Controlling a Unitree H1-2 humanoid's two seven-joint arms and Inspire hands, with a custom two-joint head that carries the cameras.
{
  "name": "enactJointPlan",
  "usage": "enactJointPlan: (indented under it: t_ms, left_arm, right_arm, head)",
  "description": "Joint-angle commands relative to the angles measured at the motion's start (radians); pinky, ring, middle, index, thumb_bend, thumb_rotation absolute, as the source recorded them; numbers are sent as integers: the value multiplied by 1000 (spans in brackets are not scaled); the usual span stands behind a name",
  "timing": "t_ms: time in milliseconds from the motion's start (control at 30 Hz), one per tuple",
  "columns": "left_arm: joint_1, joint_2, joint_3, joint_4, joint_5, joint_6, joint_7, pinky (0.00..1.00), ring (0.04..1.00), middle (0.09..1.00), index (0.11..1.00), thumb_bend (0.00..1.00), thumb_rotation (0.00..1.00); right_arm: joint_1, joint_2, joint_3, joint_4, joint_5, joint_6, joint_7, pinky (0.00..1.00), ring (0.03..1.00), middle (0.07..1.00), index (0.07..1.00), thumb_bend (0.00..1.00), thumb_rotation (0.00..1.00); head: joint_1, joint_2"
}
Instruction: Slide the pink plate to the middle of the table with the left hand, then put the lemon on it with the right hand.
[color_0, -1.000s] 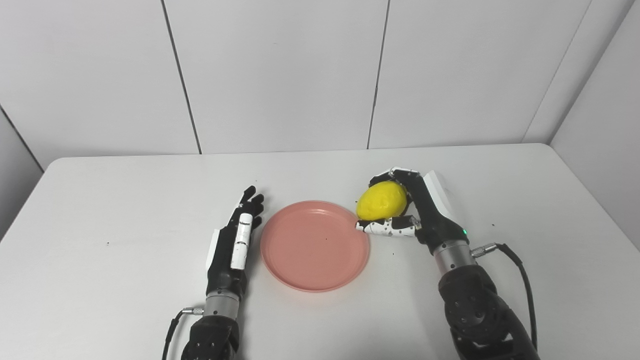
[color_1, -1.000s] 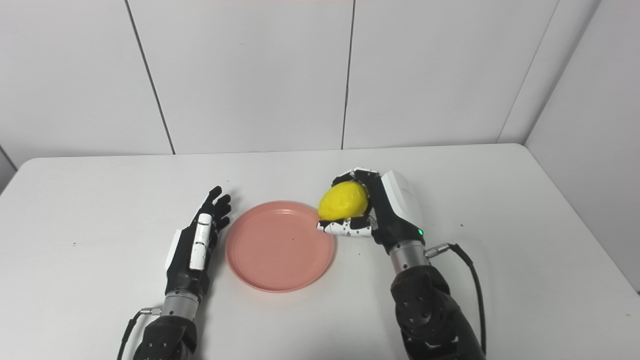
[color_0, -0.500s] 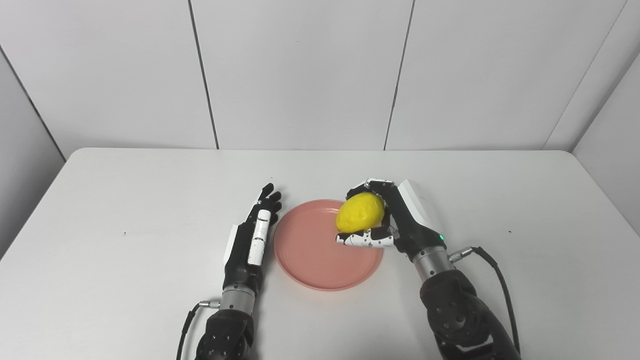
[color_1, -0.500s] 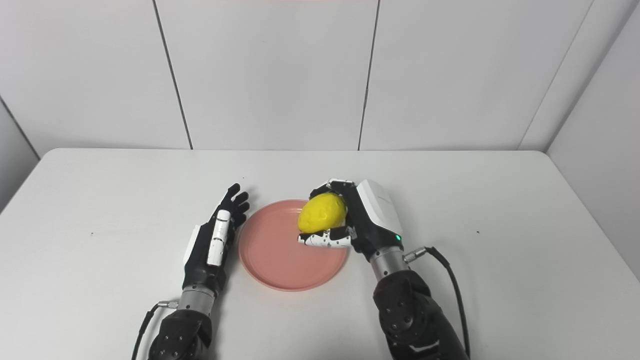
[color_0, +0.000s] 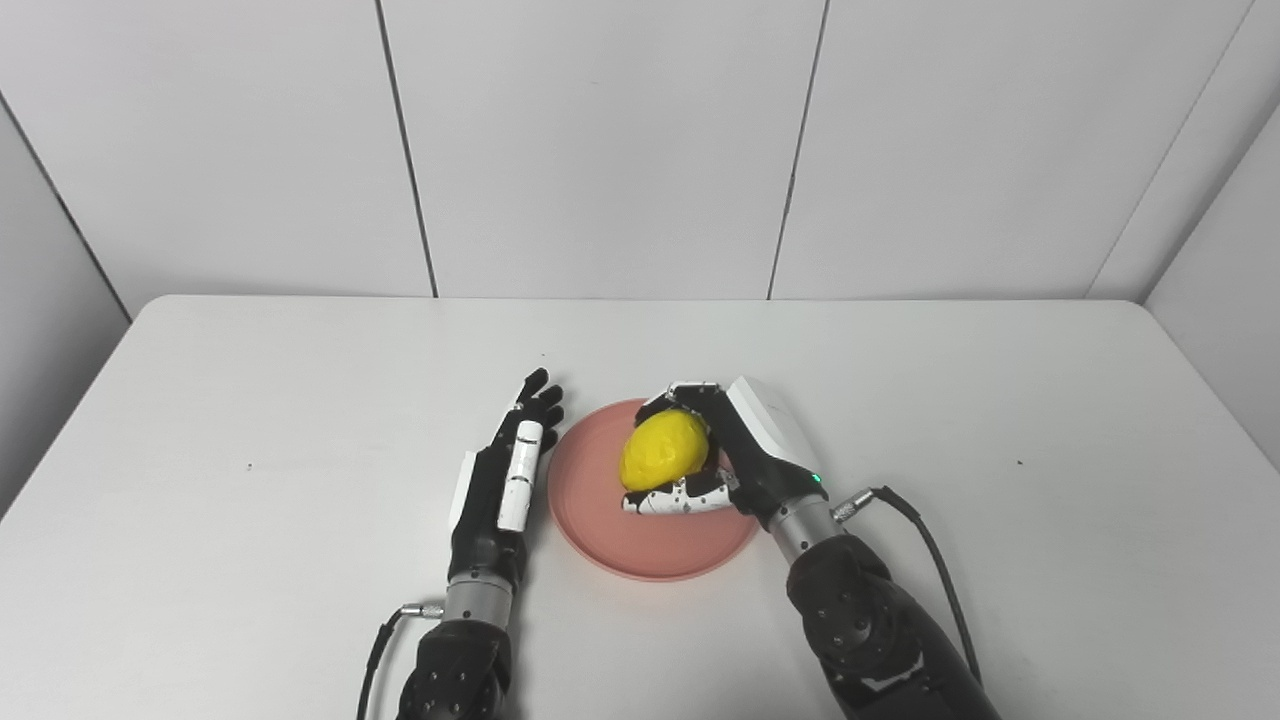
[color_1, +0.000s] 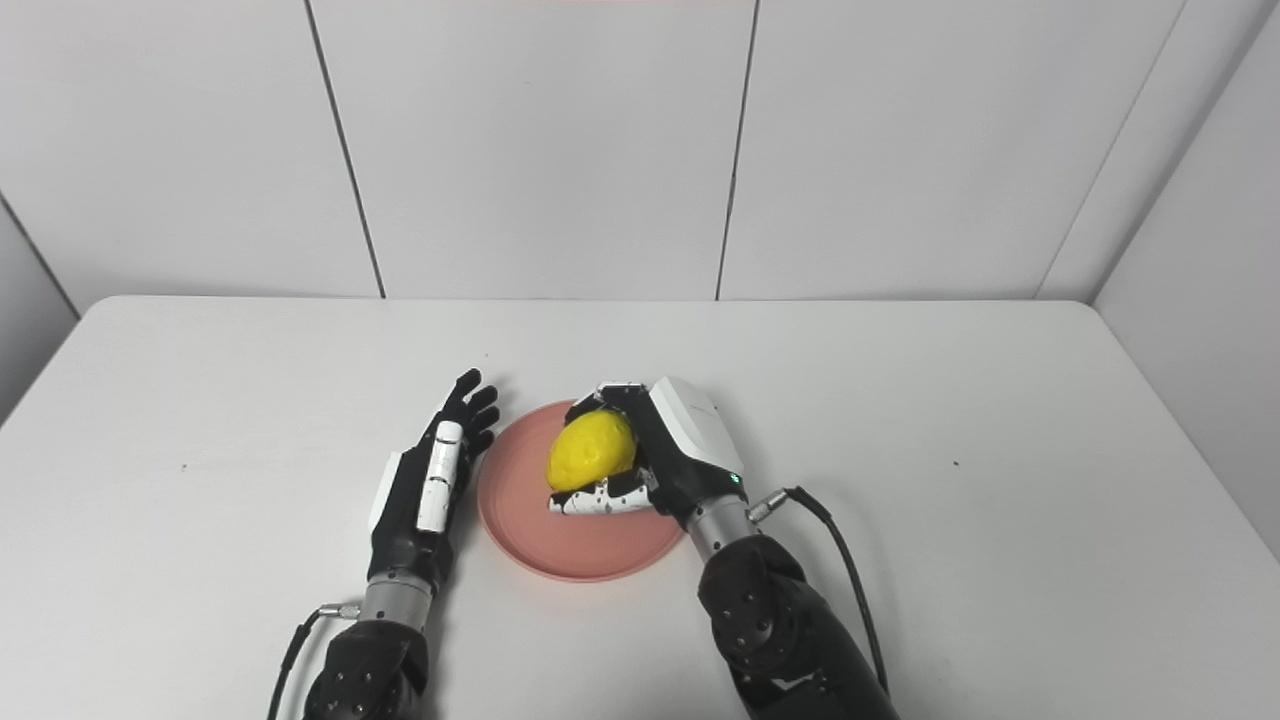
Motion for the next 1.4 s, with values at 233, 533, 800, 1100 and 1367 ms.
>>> enactJointPlan:
  t_ms: [233,533,800,1100,1367]
  left_arm:
    - [-20,-9,2,-12,25,-43,30,905,902,903,892,551,1000]
    - [-15,-12,-2,-32,27,-17,41,911,908,902,889,561,1000]
    - [-14,-5,-1,-34,39,-25,46,887,899,895,884,556,1000]
    - [-12,-8,0,-36,66,-17,66,879,895,889,876,559,1000]
    - [-16,-10,8,-33,74,-18,78,886,894,884,869,538,1000]
  right_arm:
    - [-34,10,15,48,-7,-103,-29,230,370,481,519,507,0]
    - [-26,-15,24,72,5,-208,-35,491,566,633,502,508,103]
    - [-7,-33,23,32,-2,-282,-44,754,841,845,799,651,543]
    - [18,-39,10,-4,-10,-289,-39,926,957,956,905,689,719]
    - [35,-34,-6,-21,-37,-300,-80,979,1000,1000,961,697,798]
  head:
    - [0,-6]
    - [5,-1]
    - [4,2]
    - [-2,3]
    - [-3,5]
